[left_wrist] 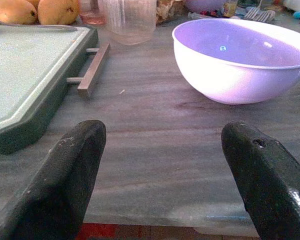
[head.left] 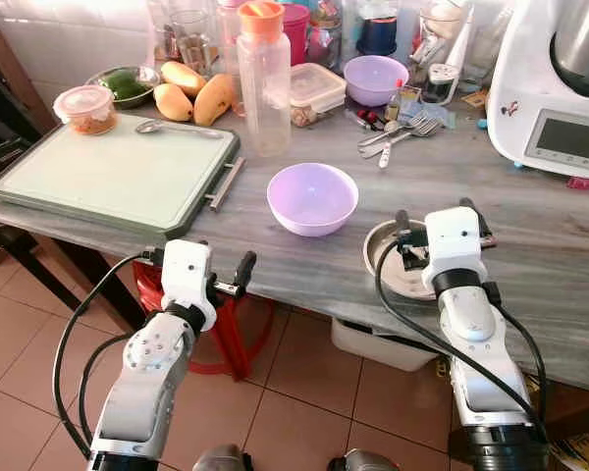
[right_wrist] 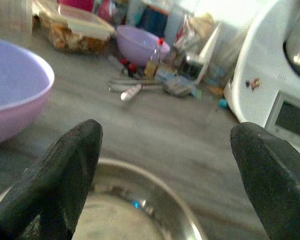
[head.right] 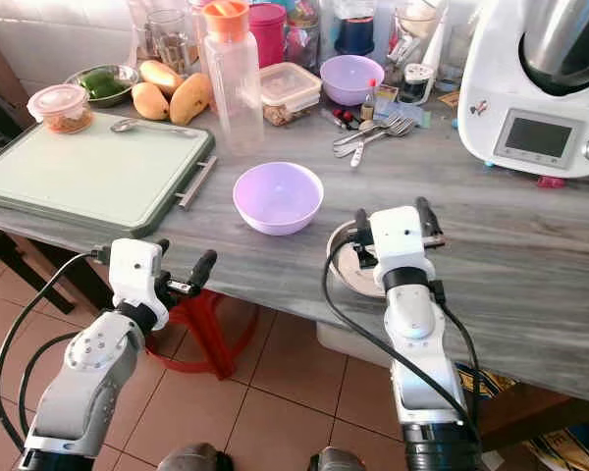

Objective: Setting the table

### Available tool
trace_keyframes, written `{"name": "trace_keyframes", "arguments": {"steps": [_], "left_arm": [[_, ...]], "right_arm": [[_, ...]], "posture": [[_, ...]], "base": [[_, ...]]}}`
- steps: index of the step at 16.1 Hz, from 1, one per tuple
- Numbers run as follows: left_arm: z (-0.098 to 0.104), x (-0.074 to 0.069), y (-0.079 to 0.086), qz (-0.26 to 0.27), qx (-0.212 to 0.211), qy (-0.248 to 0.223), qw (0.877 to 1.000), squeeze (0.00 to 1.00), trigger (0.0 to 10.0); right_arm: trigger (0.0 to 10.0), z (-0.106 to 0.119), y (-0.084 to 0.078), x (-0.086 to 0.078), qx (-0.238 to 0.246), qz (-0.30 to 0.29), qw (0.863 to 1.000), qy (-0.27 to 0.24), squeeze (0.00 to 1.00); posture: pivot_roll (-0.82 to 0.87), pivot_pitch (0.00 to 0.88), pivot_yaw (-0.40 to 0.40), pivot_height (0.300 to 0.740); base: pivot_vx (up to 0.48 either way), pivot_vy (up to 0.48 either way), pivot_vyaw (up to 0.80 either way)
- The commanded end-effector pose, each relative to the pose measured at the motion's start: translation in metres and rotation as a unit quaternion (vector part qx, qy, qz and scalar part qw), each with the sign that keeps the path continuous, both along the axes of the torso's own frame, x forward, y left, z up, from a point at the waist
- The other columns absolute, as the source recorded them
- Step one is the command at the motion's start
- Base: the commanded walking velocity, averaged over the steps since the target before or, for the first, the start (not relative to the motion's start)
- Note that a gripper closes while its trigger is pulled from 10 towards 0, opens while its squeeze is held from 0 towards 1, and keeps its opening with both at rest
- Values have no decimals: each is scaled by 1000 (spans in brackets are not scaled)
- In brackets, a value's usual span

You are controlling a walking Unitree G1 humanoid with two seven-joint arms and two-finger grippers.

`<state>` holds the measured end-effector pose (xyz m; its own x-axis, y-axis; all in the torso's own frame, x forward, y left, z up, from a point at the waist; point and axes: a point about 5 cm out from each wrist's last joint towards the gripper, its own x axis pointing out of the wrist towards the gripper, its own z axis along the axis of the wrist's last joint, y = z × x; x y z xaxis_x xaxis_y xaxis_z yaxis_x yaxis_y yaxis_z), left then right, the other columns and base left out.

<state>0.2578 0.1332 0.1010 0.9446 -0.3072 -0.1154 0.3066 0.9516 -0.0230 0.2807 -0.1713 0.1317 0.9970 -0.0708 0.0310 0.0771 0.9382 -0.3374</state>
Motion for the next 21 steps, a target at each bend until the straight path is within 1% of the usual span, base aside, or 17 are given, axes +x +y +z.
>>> {"name": "trace_keyframes", "arguments": {"steps": [1, 2, 3, 4, 5, 6, 7, 8, 10, 11, 13, 14, 15, 16, 18, 19, 21], "left_arm": [[0, -1, -1, 0, 3, -3, 1000, 0, 10000], [0, -1, -1, 1, 3, -2, 1000, 0, 10000], [0, -1, -1, 1, 2, -2, 1000, 0, 10000], [0, -1, -2, 0, 2, -2, 1000, 0, 10000], [0, -1, -2, -1, 3, -1, 1000, 0, 10000], [-1, -1, -3, -3, 3, -1, 1000, 0, 10000], [-1, -2, -3, -5, 4, 0, 1000, 0, 10000], [-1, -2, -2, -5, 5, 0, 1000, 0, 10000], [-1, -3, -1, -2, 6, 0, 1000, 0, 10000], [-1, -4, -1, -2, 7, 1, 1000, 0, 10000], [-1, -4, -1, -3, 8, 3, 1000, 0, 10000], [-1, -4, -1, -4, 8, 3, 1000, 0, 10000], [-1, -4, -1, -5, 8, 3, 1000, 0, 10000], [-1, -4, -1, -5, 8, 3, 1000, 0, 10000], [-1, -4, -2, -6, 8, 4, 1000, 0, 10000], [-1, -4, -2, -7, 9, 5, 1000, 0, 10000], [-2, -4, -2, -7, 9, 7, 1000, 0, 10000]], "right_arm": [[10000, -2, -6, -3, 9, -19, 1000, 9, 408], [10000, -6, -9, -6, 3, -33, 999, 16, 408], [10000, -12, -10, -8, 11, -38, 999, 30, 408], [10000, -20, -13, -9, 37, -53, 996, 60, 388], [10000, -27, -14, -6, 49, -49, 994, 86, 345], [10000, -26, -15, -2, 44, -47, 994, 86, 345], [10000, -22, -12, 4, 44, -28, 995, 87, 341], [10000, -23, -10, 6, 47, -16, 994, 95, 341], [10000, -29, -1, 9, 61, 23, 990, 124, 224], [10000, -34, 4, 9, 65, 37, 986, 149, 169], [10000, -38, 7, 9, 79, 40, 982, 166, 98], [10000, -39, 7, 8, 82, 42, 981, 170, 98], [10000, -42, 11, 8, 88, 51, 979, 179, 20], [10000, -42, 12, 8, 91, 55, 977, 184, 0], [10000, -42, 14, 9, 101, 61, 975, 189, 0], [10000, -41, 18, 12, 120, 70, 972, 192, 0], [10000, -39, 24, 15, 142, 78, 967, 197, 0]], "posture": [[41, 0, 33, 740], [42, 0, 32, 740], [41, 0, 32, 740], [39, 0, 34, 740], [41, 0, 34, 740], [41, 0, 33, 740], [44, 0, 30, 740], [47, 0, 28, 740], [54, 0, 24, 740], [54, 0, 23, 740], [56, 0, 24, 740], [55, 0, 25, 740], [54, 0, 26, 740], [53, 0, 27, 740], [53, 0, 28, 740], [54, 0, 26, 740], [53, 0, 26, 740]], "base": [[0, 0, 0], [0, 0, 0], [0, 0, 0], [0, 0, 0], [0, 0, 0], [0, 0, 0], [0, 0, 0], [0, 0, 0], [0, 0, 0], [0, 0, 0], [0, 0, 0], [0, 0, 0], [0, 0, 0], [0, 0, 0], [0, 0, 0], [0, 0, 0], [0, 0, 0]]}}
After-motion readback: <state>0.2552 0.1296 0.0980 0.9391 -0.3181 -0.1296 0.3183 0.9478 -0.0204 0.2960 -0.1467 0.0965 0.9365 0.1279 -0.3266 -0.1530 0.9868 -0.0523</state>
